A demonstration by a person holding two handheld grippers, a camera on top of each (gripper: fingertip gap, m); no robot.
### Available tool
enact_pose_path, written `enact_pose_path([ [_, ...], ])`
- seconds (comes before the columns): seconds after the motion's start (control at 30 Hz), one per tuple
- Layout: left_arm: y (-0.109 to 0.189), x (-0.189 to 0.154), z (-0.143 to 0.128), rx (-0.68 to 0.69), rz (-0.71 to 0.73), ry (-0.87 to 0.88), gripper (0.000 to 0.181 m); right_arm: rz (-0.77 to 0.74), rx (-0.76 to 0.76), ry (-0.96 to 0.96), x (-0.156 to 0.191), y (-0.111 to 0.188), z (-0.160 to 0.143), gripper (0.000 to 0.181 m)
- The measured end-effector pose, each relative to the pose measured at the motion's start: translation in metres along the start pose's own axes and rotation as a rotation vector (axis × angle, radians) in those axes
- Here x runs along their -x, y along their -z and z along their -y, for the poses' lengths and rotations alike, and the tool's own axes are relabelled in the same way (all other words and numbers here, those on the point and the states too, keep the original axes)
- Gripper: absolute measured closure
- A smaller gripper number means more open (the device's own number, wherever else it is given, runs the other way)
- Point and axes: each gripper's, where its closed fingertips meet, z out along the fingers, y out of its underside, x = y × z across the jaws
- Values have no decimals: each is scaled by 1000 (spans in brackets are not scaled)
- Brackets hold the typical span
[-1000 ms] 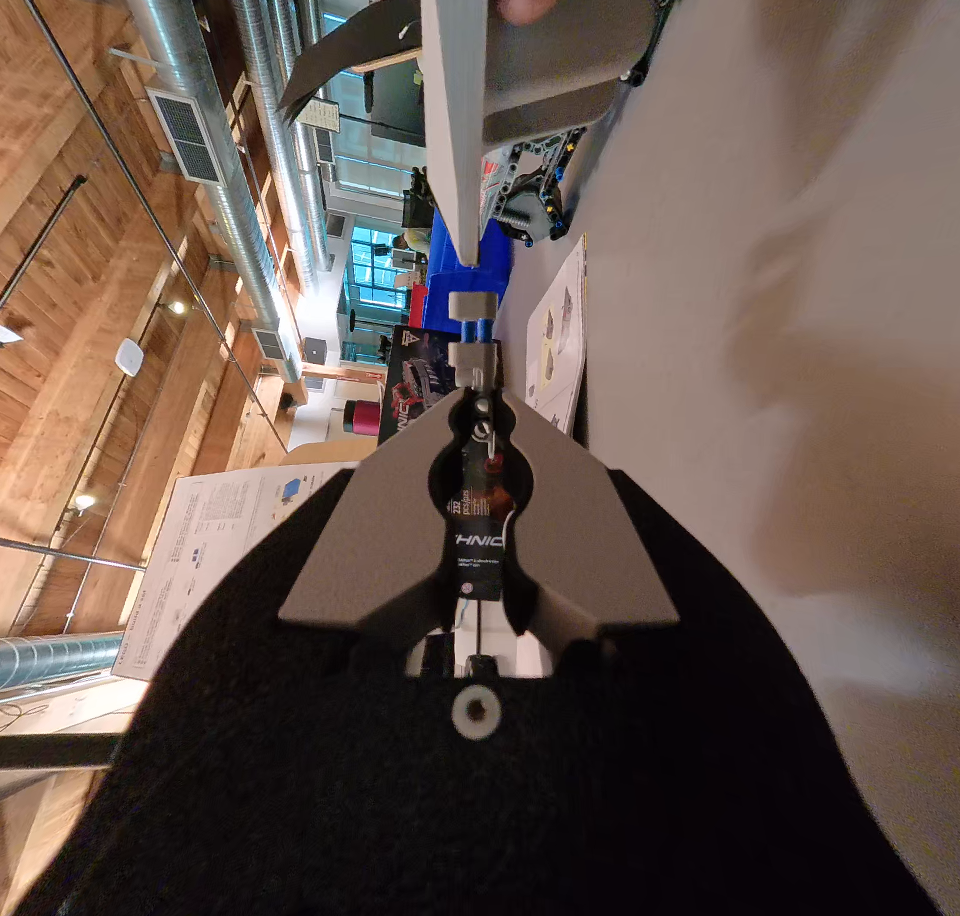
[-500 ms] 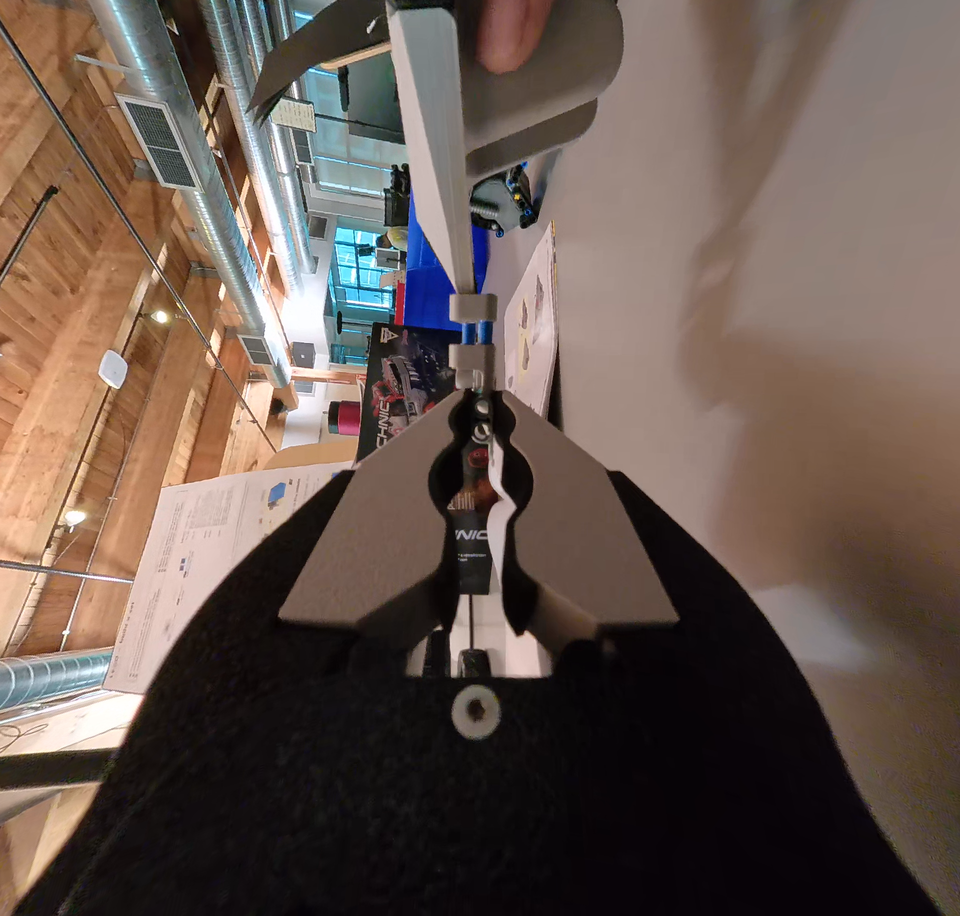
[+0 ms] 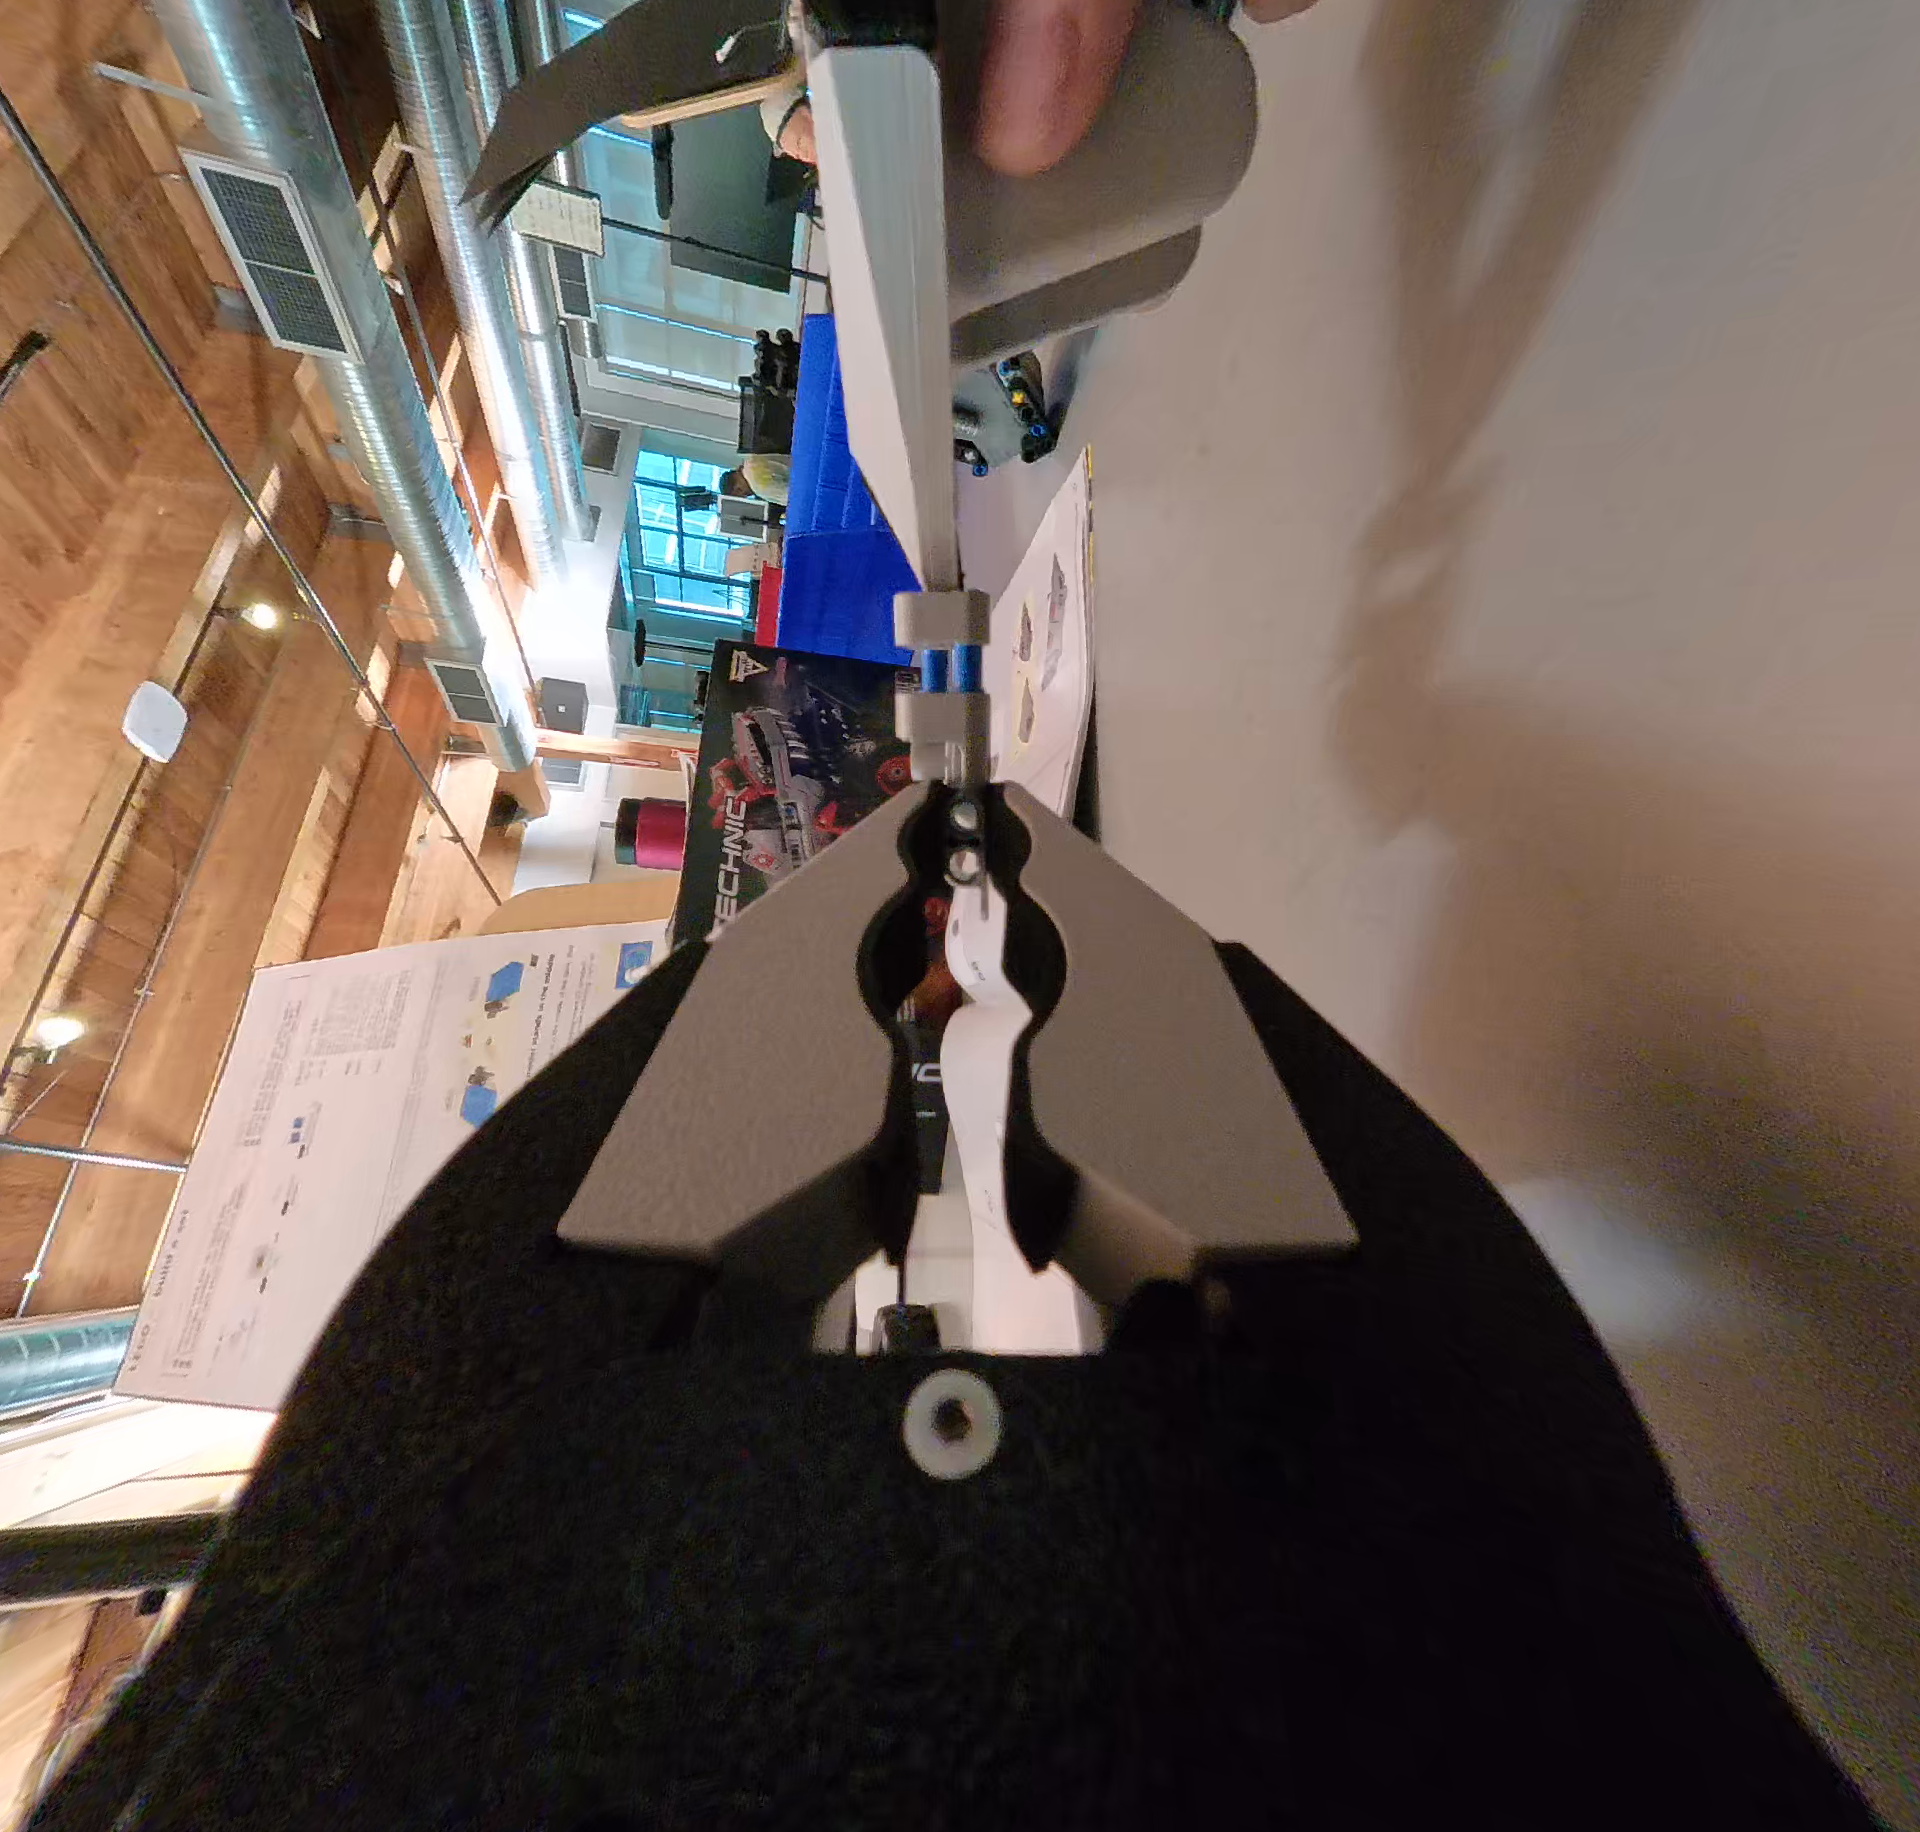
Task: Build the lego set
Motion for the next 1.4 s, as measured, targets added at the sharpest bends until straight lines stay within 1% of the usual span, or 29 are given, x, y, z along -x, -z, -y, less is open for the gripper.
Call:
enact_pose_path([
  [0.23,-1,-2,-1,7,-4,5,178,7,8,-24,-2,-1,-1,181],
  [0.33,-4,3,-1,-4,1,40,177,10,-27,-50,-5,2,4,181],
  [0.37,-3,8,-1,-21,18,56,177,-1,-57,-67,-8,5,7,175],
  [0.4,-1,11,0,-48,21,76,177,-10,-90,-78,-11,8,11,164],
  [0.43,2,11,4,-97,0,103,177,14,-122,-74,-9,11,16,155],
  [0.5,7,11,15,-198,-52,218,177,61,-122,-72,-3,11,16,144],
  [0.53,9,14,20,-247,-69,284,177,114,-107,-75,3,9,14,142],
  [0.57,13,19,26,-307,-77,330,177,183,-87,-78,12,9,12,151],
  [0.6,18,24,32,-366,-68,342,177,232,-74,-86,17,8,11,153],
  [0.63,23,27,36,-401,-55,313,177,274,-78,-95,22,7,12,143],
  [0.67,25,27,39,-414,-48,253,177,331,-97,-103,30,8,15,138],
  [0.7,28,25,42,-422,-40,192,177,389,-106,-110,37,9,16,145],
  [0.77,32,23,50,-453,-18,126,177,506,-94,-122,53,11,15,149],
  [0.8,34,24,53,-462,-8,118,177,533,-92,-127,57,12,15,148],
  [0.87,36,27,56,-475,9,114,177,574,-125,-144,61,16,19,143],
  [0.93,36,30,55,-468,45,93,177,627,-167,-217,63,20,24,132],
  [0.97,36,30,55,-462,59,84,177,632,-178,-261,61,20,26,135],
  [1.0,36,31,55,-462,69,77,177,622,-195,-287,57,18,28,146],
  [1.13,38,37,57,-465,106,88,177,636,-270,-287,57,19,36,146],
  [1.2,39,41,55,-465,131,92,178,645,-311,-317,56,18,40,146],
  [1.3,43,46,57,-466,185,41,178,690,-372,-361,59,20,46,145],
  [1.4,44,49,58,-458,206,3,178,690,-386,-360,59,20,48,142],
])
